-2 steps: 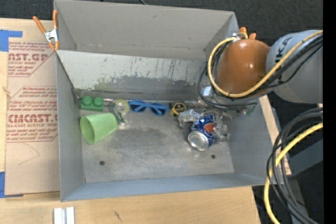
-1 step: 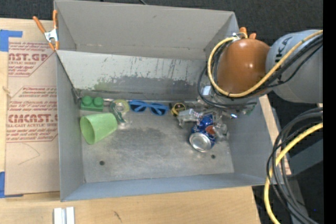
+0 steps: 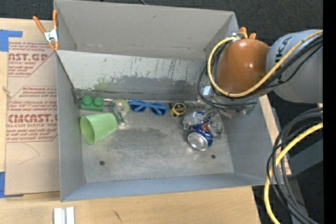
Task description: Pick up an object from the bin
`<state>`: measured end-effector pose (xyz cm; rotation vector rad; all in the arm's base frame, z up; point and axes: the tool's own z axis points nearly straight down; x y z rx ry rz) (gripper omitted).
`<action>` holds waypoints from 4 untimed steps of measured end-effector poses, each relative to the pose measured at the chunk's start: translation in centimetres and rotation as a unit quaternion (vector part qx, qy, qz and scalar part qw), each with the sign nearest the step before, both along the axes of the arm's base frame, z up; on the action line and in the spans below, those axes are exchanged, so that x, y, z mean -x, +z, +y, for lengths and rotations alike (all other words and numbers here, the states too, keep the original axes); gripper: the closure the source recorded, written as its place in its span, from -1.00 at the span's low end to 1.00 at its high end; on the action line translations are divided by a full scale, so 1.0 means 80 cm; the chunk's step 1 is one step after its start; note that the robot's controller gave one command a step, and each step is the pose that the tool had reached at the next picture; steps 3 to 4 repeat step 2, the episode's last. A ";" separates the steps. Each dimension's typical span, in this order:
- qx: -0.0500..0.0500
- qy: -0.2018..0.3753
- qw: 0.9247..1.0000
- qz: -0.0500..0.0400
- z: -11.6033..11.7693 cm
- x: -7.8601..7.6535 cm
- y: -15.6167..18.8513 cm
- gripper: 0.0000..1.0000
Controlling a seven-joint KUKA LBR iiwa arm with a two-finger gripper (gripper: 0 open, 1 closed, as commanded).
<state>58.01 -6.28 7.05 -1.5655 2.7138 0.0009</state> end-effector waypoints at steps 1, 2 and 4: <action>0.002 0.000 1.000 0.000 0.002 -0.002 0.084 1.00; 0.002 -0.001 1.000 0.000 0.004 -0.004 0.146 1.00; 0.002 -0.001 1.000 0.000 0.004 -0.004 0.146 1.00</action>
Offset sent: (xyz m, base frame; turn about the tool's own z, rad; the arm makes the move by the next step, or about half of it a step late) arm -0.0001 -0.0002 0.0632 0.0000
